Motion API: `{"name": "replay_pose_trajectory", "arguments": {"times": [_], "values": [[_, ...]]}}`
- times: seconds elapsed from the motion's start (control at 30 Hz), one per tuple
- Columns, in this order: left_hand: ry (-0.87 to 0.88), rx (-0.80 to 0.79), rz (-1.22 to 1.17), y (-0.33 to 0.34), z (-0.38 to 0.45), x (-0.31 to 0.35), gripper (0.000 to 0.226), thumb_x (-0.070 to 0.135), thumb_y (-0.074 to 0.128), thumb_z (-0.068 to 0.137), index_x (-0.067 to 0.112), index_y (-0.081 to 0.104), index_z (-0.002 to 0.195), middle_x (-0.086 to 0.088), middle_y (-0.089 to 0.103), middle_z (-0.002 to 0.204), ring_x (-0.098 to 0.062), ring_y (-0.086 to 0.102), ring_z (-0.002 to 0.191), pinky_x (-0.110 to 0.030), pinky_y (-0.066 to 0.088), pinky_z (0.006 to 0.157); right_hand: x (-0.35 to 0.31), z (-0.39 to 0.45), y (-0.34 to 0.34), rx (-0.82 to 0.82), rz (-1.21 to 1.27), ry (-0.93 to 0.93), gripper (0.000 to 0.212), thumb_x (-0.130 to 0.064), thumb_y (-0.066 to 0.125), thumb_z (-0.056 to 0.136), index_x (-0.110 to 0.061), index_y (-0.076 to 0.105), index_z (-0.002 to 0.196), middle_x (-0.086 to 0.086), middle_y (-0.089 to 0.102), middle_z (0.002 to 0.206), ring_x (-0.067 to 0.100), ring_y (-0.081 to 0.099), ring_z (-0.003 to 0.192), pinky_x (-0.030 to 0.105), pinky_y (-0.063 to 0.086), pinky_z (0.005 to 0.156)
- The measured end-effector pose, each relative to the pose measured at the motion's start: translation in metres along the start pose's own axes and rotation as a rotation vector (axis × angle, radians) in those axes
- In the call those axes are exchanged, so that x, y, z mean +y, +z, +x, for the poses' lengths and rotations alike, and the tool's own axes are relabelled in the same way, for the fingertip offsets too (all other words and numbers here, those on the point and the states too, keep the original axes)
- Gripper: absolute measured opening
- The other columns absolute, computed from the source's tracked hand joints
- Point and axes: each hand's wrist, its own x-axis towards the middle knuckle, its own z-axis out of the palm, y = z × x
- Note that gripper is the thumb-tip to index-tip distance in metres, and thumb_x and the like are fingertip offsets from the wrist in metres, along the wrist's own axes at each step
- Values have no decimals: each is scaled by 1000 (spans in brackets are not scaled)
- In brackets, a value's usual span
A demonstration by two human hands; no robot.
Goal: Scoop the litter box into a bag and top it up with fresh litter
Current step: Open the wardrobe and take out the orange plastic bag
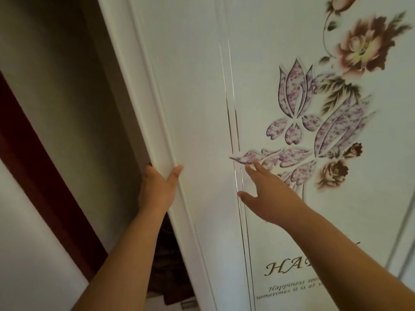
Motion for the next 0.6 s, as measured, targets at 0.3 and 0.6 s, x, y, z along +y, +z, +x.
{"name": "replay_pose_trajectory", "arguments": {"times": [0.3,0.6], "values": [[57,-56,-84,-11,6,-13,88,70,72,78,10,42,135,-11,59,130,-33,62,115,-49,55,95,-21,-2,24,-48,64,14,82,-48,54,99,-25,7,162,-7,-1,170,15,18,154,37,27,119],[85,-224,-189,-30,9,-31,51,42,70,95,23,49,137,12,64,117,-9,63,105,-32,51,93,-37,-2,45,-107,55,41,83,-48,53,99,-25,5,162,-6,-3,170,17,21,154,38,29,120]]}}
